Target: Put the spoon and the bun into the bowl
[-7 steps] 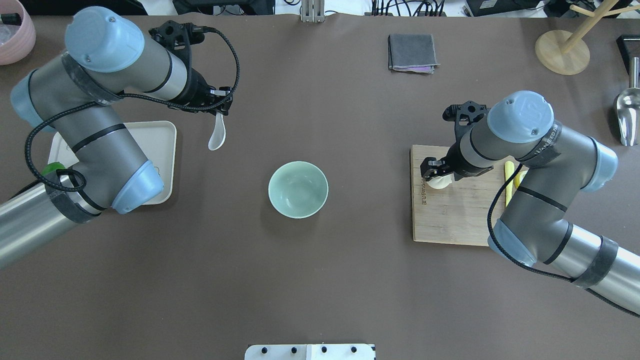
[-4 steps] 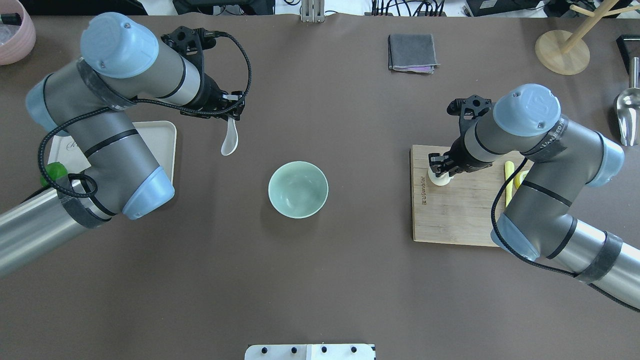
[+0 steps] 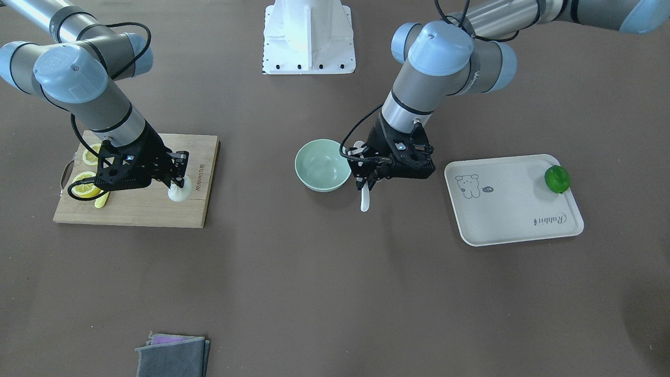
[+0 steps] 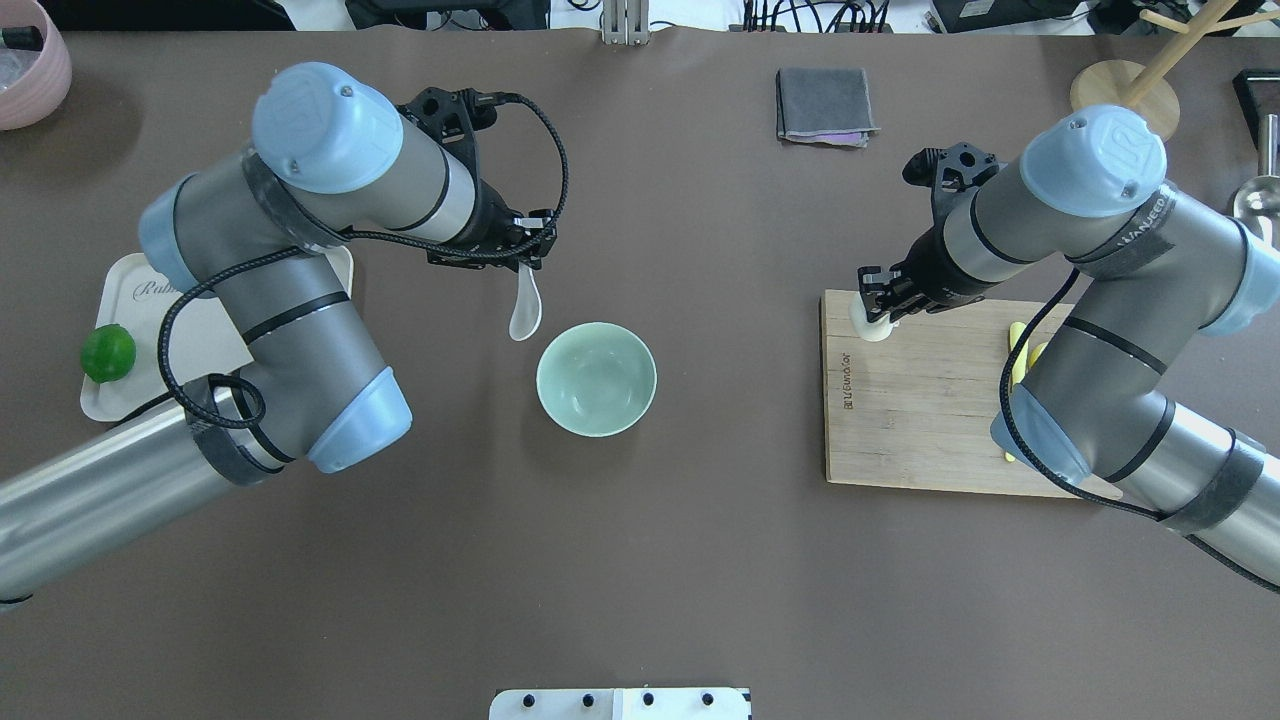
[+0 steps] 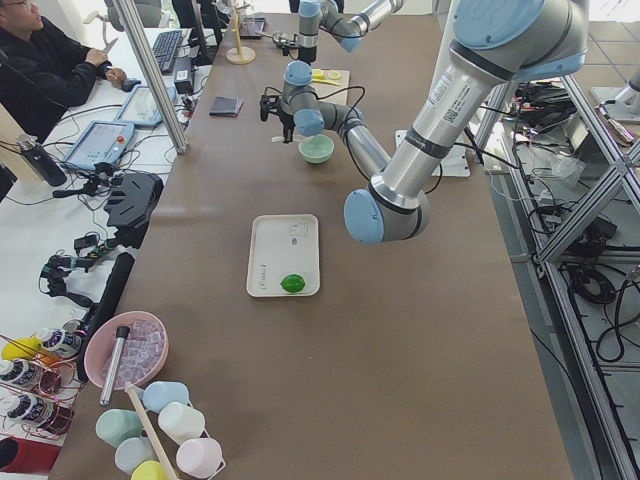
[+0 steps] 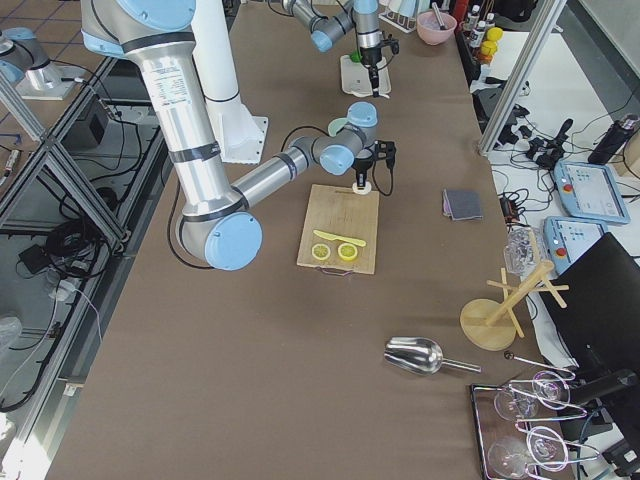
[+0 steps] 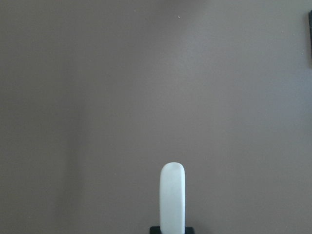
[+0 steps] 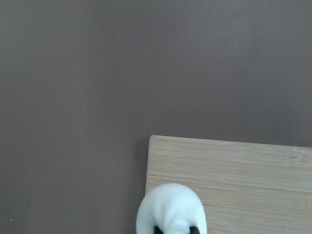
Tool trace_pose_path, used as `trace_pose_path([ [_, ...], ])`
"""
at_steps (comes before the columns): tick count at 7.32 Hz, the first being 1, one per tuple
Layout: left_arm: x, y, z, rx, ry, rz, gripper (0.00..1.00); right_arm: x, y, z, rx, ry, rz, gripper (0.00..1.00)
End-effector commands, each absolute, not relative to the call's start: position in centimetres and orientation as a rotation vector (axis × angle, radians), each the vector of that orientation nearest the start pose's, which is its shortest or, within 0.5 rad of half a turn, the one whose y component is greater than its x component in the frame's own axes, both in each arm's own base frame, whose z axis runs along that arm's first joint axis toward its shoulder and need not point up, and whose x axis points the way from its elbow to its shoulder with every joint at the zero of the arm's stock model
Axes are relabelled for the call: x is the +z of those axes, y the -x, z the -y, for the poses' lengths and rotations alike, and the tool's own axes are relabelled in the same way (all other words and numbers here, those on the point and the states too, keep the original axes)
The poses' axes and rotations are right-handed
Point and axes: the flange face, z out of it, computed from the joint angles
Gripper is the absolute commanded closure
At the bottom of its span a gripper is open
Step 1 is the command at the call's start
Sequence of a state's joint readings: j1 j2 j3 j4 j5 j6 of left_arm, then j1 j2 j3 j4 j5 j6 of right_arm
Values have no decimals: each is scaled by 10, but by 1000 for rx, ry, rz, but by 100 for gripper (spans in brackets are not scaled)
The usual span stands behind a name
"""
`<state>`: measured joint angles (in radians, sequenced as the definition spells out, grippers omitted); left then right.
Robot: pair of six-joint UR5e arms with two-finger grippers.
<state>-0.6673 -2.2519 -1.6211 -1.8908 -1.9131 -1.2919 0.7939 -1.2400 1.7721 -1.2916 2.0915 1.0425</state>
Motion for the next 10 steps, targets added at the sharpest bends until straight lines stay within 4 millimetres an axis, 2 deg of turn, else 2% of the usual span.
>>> trace_pose_path([
  [1, 182, -528, 471, -159, -204, -1061, 100, 335, 362, 492, 43, -114, 952, 100],
  [2, 183, -542, 455, -140, -187, -1069, 100, 332, 363, 493, 45, -115, 955, 100],
  [3, 191, -549, 450, -147, -209, -1078, 100, 328, 364, 494, 48, -111, 949, 100],
  [5, 193, -554, 447, -147, -220, -1077, 100, 308, 370, 500, 55, -102, 934, 100],
  [6, 192, -553, 447, -149, -221, -1078, 74, 307, 370, 501, 54, -103, 935, 100],
  [7, 190, -554, 450, -156, -236, -1073, 19, 303, 370, 501, 53, -109, 940, 100],
  [8, 191, -552, 451, -165, -255, -1067, 2, 297, 372, 501, 62, -108, 949, 100],
  [9, 188, -547, 454, -167, -264, -1071, 1, 285, 373, 503, 80, -112, 963, 100],
  [10, 180, -517, 476, -198, -285, -1079, 1, 264, 374, 500, 104, -113, 994, 100],
])
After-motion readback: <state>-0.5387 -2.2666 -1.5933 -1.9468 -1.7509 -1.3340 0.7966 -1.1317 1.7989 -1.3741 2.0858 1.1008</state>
